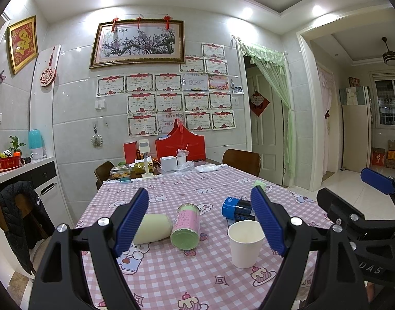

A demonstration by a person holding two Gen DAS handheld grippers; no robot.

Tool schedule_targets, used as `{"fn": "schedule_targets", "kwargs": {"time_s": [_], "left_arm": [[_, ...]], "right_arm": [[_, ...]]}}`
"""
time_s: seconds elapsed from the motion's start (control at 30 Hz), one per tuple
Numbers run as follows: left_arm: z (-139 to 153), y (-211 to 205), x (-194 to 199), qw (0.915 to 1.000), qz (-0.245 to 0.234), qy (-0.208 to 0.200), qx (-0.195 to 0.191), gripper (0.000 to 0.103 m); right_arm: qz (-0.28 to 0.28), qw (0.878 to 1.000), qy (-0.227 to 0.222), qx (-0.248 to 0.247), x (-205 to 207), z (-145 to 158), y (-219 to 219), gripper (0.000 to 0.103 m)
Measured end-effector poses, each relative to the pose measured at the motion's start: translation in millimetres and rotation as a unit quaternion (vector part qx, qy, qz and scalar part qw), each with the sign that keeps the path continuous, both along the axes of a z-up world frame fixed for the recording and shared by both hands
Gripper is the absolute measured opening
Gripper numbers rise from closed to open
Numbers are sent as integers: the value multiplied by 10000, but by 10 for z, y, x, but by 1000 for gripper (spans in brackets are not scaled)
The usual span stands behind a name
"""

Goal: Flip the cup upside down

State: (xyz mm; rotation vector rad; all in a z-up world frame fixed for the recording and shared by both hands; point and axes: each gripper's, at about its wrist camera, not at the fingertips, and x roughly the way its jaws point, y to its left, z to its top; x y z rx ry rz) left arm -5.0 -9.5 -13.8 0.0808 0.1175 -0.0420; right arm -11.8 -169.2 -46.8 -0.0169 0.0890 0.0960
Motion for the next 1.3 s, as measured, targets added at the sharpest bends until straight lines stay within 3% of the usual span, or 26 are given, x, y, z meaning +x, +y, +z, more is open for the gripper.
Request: {"fn": "schedule_targets", "kwargs": {"time_s": [1.3], "left_arm": [[-118, 115, -15, 10000, -7, 98, -6, 80]], "right_arm": [[41, 9999, 154, 47, 4, -152, 89, 95]]}}
